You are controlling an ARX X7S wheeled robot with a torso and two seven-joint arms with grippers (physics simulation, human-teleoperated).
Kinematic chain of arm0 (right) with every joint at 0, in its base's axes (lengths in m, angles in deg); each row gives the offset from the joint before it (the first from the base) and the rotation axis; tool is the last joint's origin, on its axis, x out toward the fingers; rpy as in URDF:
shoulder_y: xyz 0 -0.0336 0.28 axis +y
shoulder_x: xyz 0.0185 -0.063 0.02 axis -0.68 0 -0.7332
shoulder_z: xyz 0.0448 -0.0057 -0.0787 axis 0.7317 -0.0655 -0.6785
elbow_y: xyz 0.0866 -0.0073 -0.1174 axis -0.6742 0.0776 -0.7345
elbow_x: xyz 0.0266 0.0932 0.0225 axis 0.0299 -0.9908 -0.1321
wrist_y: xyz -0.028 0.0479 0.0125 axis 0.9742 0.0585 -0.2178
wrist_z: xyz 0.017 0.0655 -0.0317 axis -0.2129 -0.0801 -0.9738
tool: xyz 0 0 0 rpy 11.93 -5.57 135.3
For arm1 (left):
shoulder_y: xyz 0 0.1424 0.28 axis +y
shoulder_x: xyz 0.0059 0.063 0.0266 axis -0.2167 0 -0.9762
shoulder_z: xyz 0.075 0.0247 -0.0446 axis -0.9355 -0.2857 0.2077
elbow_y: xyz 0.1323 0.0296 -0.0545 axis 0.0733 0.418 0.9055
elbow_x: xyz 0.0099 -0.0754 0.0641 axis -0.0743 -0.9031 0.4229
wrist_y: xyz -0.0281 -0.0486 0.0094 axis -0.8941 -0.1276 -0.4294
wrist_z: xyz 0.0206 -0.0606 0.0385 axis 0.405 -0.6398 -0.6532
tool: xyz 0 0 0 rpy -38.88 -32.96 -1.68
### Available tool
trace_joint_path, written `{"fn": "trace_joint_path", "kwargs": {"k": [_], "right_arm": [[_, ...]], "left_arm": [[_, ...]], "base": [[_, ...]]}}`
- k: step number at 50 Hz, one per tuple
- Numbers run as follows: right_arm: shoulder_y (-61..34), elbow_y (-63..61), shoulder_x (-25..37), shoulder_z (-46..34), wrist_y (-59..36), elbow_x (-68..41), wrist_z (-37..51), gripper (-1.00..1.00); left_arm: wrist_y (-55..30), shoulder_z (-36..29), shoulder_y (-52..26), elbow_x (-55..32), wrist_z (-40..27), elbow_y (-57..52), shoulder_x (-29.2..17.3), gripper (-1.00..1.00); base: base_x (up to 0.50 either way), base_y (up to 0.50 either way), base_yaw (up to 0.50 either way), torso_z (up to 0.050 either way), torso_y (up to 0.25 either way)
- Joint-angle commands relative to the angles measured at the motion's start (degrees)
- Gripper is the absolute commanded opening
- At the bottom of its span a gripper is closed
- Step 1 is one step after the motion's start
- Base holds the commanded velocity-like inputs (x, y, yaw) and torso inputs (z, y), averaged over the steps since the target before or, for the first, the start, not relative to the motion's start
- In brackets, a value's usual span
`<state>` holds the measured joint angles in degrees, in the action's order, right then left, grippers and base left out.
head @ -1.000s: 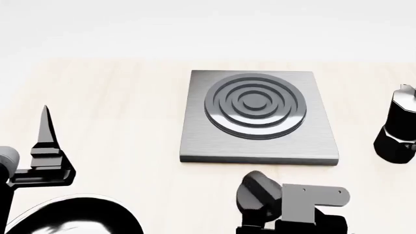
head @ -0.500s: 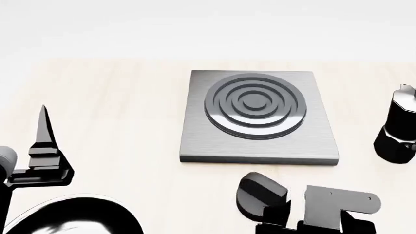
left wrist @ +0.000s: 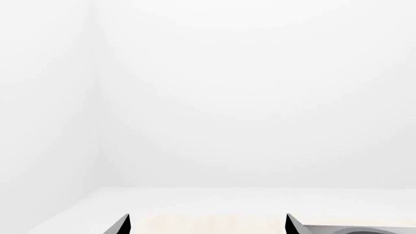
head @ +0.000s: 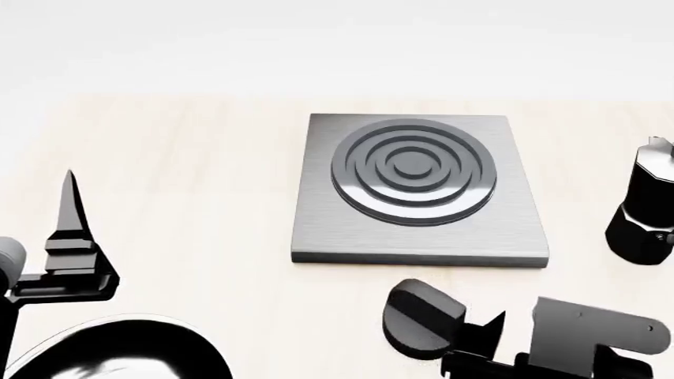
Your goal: Turn on the stove.
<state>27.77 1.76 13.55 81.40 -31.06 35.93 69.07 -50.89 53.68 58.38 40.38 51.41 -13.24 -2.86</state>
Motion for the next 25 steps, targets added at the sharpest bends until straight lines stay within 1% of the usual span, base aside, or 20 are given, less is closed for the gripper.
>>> {"fn": "trace_joint_path", "kwargs": {"k": [1, 12, 25], "right_arm": [[0.9, -5.8, 0.9, 1.0, -1.8, -1.2, 1.3, 1.00], [0.4, -15.5, 2.0, 0.9, -6.7, -2.6, 4.0, 1.00], [-0.1, -19.1, 2.6, 0.3, -7.2, -2.7, 4.8, 1.00]], "left_arm": [[-0.1, -0.1, -0.1, -0.2, -0.2, -0.2, -0.2, 1.00], [0.0, -0.3, -0.2, -0.4, -0.3, 0.0, -0.3, 1.00], [0.3, -0.5, -0.2, -0.5, -0.5, 0.2, -0.4, 1.00]], "base": [[0.00, 0.00, 0.00, 0.000, 0.000], [0.00, 0.00, 0.00, 0.000, 0.000], [0.00, 0.00, 0.00, 0.000, 0.000]]}}
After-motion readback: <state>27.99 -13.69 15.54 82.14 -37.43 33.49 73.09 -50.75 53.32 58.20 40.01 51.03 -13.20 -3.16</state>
